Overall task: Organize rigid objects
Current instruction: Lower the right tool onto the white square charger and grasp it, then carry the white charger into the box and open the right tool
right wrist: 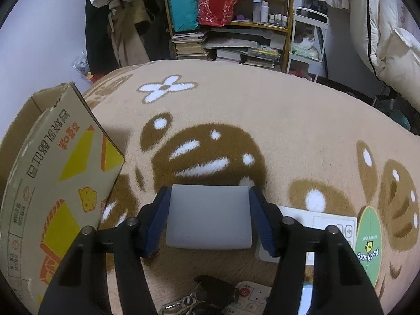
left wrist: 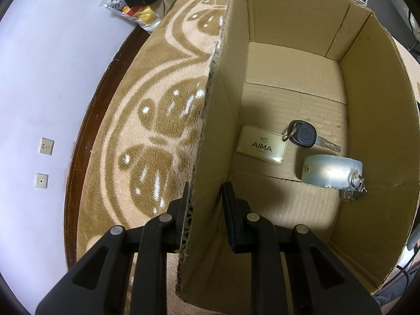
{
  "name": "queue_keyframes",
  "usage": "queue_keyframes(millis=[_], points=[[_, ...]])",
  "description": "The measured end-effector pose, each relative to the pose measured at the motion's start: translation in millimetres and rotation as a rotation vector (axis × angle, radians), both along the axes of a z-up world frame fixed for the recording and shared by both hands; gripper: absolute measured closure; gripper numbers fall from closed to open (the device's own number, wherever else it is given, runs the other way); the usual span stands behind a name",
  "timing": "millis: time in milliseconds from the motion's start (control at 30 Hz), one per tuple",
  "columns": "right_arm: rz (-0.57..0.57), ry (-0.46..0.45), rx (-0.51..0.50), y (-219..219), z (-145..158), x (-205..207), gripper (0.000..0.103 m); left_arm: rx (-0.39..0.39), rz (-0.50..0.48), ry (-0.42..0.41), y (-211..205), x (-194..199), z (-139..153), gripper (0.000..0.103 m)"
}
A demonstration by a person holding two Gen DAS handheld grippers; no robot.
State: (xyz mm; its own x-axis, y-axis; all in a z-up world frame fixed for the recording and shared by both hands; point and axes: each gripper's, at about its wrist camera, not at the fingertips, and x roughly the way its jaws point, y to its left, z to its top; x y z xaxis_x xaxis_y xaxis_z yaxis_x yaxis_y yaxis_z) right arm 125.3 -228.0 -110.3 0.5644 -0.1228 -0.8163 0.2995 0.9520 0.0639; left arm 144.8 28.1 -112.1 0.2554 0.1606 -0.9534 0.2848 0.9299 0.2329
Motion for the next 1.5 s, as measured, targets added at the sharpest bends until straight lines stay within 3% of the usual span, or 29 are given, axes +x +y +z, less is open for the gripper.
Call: queue_keyframes(millis=[233, 433, 667, 900, 1133, 1500], points=[[-0.036, -0.061, 0.031, 2.0, 19.3, -9.0, 0.039, 0.003, 0.001, 0.0, -0.8, 0.4, -0.2, 0.082], [0.0, -0.121, 0.044, 12.6, 46.8, -10.6, 0.039, 0.008, -0.001, -0.003, -2.3, -0.9, -0.6, 0.082], [0.099, -0.259, 0.042, 45.0, 101.7, -15.4, 0.039, 0.014, -0.004, -0.005, -4.0, -2.2, -1.4, 0.082], [0.219, -0.341, 0.042, 90.6, 134.0, -18.3, 0.039, 0.012, -0.002, -0.004, -4.3, -2.5, -1.8, 0.082], [0.322, -0.312, 0.095, 126.4, 124.9, -12.6, 0.039, 0.008, -0.001, -0.004, -3.9, -2.1, -0.8, 0.082], [0.311, -0.249, 0.169, 124.9, 95.1, -17.9, 0.039, -0.007, 0.01, -0.001, 0.2, 0.8, -1.7, 0.082]])
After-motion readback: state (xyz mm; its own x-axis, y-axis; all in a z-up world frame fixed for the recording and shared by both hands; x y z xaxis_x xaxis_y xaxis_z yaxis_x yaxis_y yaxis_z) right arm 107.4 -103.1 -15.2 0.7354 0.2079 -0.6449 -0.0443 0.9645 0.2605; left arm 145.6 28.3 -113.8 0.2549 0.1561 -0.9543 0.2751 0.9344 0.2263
